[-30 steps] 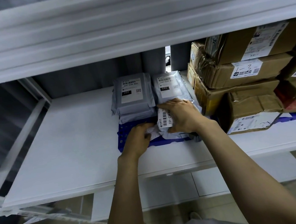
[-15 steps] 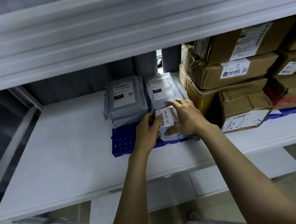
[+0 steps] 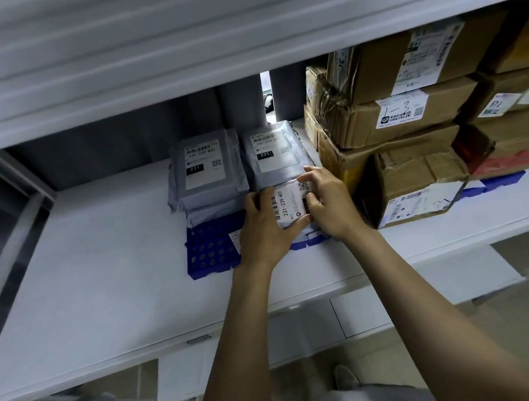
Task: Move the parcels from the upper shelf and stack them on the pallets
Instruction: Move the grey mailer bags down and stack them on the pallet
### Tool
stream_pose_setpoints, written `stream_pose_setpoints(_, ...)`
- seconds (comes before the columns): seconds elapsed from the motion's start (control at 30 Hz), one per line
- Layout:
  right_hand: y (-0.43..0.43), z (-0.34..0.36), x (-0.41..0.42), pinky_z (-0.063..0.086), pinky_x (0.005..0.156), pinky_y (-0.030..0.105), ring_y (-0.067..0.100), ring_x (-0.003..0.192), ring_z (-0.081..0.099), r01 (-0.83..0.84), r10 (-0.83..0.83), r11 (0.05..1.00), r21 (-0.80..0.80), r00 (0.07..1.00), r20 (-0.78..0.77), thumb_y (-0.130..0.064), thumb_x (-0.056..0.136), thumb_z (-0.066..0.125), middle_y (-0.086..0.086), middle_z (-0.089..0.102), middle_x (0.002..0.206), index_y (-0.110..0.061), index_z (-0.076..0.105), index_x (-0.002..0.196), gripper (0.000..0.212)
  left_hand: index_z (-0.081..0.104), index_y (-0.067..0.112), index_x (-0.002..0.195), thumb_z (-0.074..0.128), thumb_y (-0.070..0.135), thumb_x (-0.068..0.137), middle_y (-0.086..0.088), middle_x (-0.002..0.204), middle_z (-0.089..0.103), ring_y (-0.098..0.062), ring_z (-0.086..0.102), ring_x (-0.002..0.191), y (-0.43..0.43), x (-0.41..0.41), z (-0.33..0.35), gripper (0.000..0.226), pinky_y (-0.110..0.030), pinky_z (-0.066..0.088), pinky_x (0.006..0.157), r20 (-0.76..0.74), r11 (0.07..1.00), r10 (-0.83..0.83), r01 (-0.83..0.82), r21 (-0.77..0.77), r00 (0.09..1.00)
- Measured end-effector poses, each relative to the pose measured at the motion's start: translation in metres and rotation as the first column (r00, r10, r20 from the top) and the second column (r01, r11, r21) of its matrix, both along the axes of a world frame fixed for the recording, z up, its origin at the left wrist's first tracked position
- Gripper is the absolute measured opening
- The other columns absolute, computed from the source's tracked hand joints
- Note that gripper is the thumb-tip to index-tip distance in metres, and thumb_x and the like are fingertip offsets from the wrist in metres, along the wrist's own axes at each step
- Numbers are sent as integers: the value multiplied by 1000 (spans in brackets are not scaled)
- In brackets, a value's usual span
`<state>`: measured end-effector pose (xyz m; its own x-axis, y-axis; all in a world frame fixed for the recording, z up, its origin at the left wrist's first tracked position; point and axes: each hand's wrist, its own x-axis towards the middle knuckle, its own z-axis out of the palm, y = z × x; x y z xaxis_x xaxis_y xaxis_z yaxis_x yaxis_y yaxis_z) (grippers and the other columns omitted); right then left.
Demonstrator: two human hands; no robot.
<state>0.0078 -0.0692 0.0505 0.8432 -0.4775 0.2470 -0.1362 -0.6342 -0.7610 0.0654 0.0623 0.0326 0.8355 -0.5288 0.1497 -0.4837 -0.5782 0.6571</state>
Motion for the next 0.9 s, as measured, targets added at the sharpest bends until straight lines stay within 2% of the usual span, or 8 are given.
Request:
stream_pose_setpoints(0.1, -1, -8, 0, 32, 112, 31, 27, 128, 45, 46, -45, 998, -37, 999, 29, 0, 90, 50, 16, 50, 137, 2, 60, 116, 28, 34, 22, 135, 81, 52, 66, -2, 136, 33, -22, 49, 116, -1, 1, -2, 88, -38, 55, 82, 74, 1000, -26, 26, 1, 997)
stream_pose_setpoints(0.17, 0, -12, -2, 38, 108, 34, 26, 124, 48, 87, -87, 996, -9, 996, 36, -9, 94, 51, 14, 52, 133, -3, 58, 119, 27, 34, 22, 136, 82, 47, 68, -2, 135, 35, -22, 49, 117, -1, 2, -3, 87, -32, 54, 81, 72, 999, -27, 28, -16, 997)
stream_pose_setpoints(0.3, 1, -19, -6, 45, 99, 35, 23, 118, 51, 112, -113, 993, 39, 993, 27, -24, 95, 54, 11, 55, 130, -10, 51, 130, 37, 35, 19, 135, 83, 36, 71, -4, 134, 37, -21, 49, 119, -1, 3, -6, 82, -29, 54, 84, 56, 997, -31, 35, -68, 998)
stream_pose_setpoints(0.4, -2, -20, -6, 51, 95, 41, 22, 115, 55, 144, -151, 979, 145, 988, 36, -29, 95, 54, 10, 57, 130, -12, 48, 132, 41, 34, 19, 135, 83, 34, 71, -3, 133, 38, -19, 48, 121, -1, 2, -8, 82, -33, 56, 86, 26, 992, -25, 28, -124, 999)
stream_pose_setpoints(0.53, -1, -19, -6, 50, 95, 41, 21, 112, 57, 198, -222, 951, 236, 972, 79, -34, 96, 53, 9, 60, 126, -11, 51, 129, 40, 32, 17, 136, 81, 28, 74, -5, 135, 38, -18, 47, 123, -1, 1, -12, 80, -30, 55, 89, 13, 988, -16, 18, -152, 1000)
stream_pose_setpoints(0.63, 3, -23, -5, 49, 96, 38, 21, 111, 58, 263, -293, 932, 250, 951, 93, -39, 96, 51, 9, 62, 123, -11, 55, 124, 40, 32, 16, 137, 81, 25, 75, -5, 135, 38, -10, 46, 120, -1, 0, -13, 79, -19, 51, 86, 18, 985, -18, 21, -174, 1000)
stream_pose_setpoints(0.7, 7, -25, -4, 50, 94, 43, 22, 109, 59, 314, -350, 911, 268, 932, 97, -45, 95, 47, 9, 63, 119, -11, 57, 121, 44, 33, 14, 137, 81, 23, 74, -6, 136, 39, -3, 41, 116, 0, 0, -13, 80, -8, 45, 81, 30, 982, -31, 36, -186, 999)
stream_pose_setpoints(0.9, 17, -26, 2, 51, 92, 45, 23, 108, 59, 381, -424, 882, 279, 899, 113, -39, 99, 40, 10, 65, 116, -9, 57, 121, 41, 35, 11, 137, 82, 21, 73, -6, 136, 40, 1, 38, 116, 5, 0, -13, 80, 1, 40, 78, 45, 972, -34, 44, -231, 998)
